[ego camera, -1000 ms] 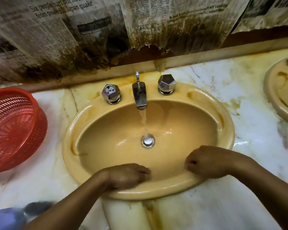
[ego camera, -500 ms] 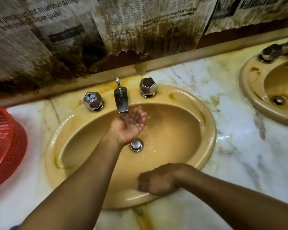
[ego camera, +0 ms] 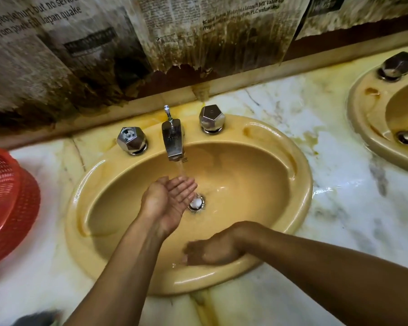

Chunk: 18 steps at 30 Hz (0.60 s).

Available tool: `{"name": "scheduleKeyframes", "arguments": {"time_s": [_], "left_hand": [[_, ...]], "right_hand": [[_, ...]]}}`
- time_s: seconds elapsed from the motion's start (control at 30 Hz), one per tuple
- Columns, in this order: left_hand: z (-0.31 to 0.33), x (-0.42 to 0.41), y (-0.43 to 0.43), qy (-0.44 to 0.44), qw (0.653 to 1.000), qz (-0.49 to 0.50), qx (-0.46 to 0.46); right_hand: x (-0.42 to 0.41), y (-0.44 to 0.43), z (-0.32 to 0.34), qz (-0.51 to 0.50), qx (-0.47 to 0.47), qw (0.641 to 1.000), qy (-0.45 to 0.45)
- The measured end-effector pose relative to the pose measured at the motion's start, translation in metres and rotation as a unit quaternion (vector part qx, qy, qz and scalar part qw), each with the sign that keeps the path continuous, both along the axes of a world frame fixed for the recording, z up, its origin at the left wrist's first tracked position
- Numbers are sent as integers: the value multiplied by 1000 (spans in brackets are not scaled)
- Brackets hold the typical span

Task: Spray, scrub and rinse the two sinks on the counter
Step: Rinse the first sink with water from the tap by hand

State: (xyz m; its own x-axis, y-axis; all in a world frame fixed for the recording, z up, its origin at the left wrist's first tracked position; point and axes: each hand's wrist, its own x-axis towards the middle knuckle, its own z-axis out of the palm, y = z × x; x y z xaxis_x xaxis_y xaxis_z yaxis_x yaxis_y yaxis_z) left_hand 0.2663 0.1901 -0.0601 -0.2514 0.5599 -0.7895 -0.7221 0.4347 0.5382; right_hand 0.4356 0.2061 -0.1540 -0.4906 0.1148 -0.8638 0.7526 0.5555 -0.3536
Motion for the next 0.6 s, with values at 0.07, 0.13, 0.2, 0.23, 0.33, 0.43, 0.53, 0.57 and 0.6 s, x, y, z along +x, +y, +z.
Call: {"name": "scheduleKeyframes", "arguments": {"time_s": [0.07, 0.13, 0.2, 0.23, 0.33, 0.43, 0.53, 0.57, 0.6], "left_hand": [[2, -6, 7, 10, 1000, -9, -7], [5, -10, 14, 9, 1000, -18, -15], [10, -13, 22, -9, 1000, -15, -17], [11, -13, 25, -38, 999, -2, -12], [18, -8, 34, -145, 988, -1, 52], [21, -1, 38, -209, 974, 9, 83], [13, -9, 34, -184, 976, 89, 74], [10, -12, 32, -173, 977, 103, 74], [10, -14, 29, -174, 976, 103, 83]], "right_hand": [[5, 4, 14, 48, 55, 997, 29], [17, 23, 45, 134, 33, 990, 4], [34, 59, 70, 180, 161, 968, -65], [42, 82, 67, 256, 282, 921, -82], [50, 126, 57, 386, 479, 786, -56], [43, 135, 51, 416, 531, 738, -24], [49, 102, 28, 347, 420, 839, -21], [50, 95, 22, 317, 366, 875, -25], [49, 94, 21, 298, 347, 889, -21]]}}
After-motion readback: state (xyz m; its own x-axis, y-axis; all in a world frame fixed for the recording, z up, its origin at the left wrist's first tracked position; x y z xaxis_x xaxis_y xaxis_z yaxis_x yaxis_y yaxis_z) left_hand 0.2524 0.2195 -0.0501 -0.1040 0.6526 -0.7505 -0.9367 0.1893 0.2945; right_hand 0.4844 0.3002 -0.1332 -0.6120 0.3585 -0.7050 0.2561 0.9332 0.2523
